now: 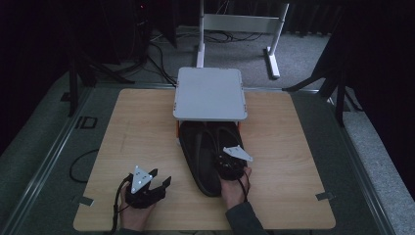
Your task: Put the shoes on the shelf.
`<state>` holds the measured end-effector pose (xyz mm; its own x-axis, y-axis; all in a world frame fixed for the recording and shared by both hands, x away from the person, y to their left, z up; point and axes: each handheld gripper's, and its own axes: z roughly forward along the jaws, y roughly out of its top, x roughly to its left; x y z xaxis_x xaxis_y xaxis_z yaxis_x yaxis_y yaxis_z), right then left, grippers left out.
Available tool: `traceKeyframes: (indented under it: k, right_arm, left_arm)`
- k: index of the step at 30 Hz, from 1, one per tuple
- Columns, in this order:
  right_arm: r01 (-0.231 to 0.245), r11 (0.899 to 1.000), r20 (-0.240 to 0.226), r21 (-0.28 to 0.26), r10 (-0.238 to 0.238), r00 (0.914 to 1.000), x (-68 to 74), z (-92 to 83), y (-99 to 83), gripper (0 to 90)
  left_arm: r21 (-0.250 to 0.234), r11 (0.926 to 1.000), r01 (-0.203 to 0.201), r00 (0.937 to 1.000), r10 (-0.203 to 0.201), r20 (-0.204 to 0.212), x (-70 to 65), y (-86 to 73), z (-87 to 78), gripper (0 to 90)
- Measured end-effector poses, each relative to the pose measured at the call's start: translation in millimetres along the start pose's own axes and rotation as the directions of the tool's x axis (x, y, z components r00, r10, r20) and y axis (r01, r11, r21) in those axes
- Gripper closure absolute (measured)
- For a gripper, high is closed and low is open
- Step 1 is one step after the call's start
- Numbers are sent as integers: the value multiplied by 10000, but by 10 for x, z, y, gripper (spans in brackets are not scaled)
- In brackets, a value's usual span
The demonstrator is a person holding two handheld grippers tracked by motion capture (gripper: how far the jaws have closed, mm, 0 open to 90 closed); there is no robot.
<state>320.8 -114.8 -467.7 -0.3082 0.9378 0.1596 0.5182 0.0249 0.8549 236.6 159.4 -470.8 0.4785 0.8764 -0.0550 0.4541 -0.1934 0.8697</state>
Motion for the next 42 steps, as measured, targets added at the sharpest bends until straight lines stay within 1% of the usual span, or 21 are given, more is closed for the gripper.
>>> traceKeyframes:
  k: [1, 6, 10, 11, 13, 16, 20, 23, 26, 30, 34, 37, 42]
  right_arm:
    - [-33, 10000, 142, -37, 33, 9999, 6, 36, 18, 758]
    - [-164, 9997, 364, -180, 171, 9992, 48, 135, 63, 759]
    - [-74, 9992, 646, -388, 99, 9979, 109, 228, 86, 758]
    - [-74, 9992, 646, -388, 99, 9979, 109, 228, 86, 758]
    - [-184, 9989, 831, -423, 219, 9963, 133, 308, 104, 759]
    - [-285, 9984, 1008, -494, 334, 9943, 158, 377, 117, 758]
    - [-213, 9983, 1208, -542, 278, 9923, 217, 455, 144, 759]
    - [-429, 9972, 1210, -619, 502, 9914, 216, 506, 167, 759]
    - [-324, 9977, 1434, -594, 407, 9888, 208, 555, 189, 759]
    - [-343, 9979, 1510, -556, 424, 9876, 189, 600, 221, 758]
    - [-148, 9984, 1621, -540, 234, 9865, 206, 642, 261, 758]
    - [-144, 9983, 1672, -566, 237, 9856, 207, 660, 308, 758]
    - [-62, 9973, 1714, -734, 187, 9850, 234, 624, 398, 757]
  left_arm:
    - [-2, 10000, 6, 10000, -6, 16, -1, 0, 1, 427]
    - [30, 10000, -23, 10000, 23, 21, 1, -5, 9, 427]
    - [14, 10000, 0, 10000, 0, 49, 3, -10, 6, 427]
    - [14, 10000, 0, 10000, 0, 49, 3, -10, 6, 427]
    - [37, 10000, 6, 10000, -6, 73, 5, -13, 7, 427]
    - [19, 10000, 24, 10000, -24, 87, 5, -13, 6, 427]
    - [2, 10000, 17, 9999, -17, 108, 10, -13, -5, 427]
    - [-38, 10000, 34, 9999, -34, 105, 18, -14, -14, 427]
    - [-32, 9999, 96, 9999, -96, 105, 28, -17, -19, 427]
    - [-40, 9999, 114, 9999, -114, 106, 29, -17, -17, 427]
    - [-38, 9999, 119, 9999, -118, 110, 29, -17, -17, 427]
    - [-51, 9999, 121, 9999, -120, 114, 33, -16, -21, 427]
    - [-38, 9999, 120, 9999, -119, 114, 37, -17, -16, 426]
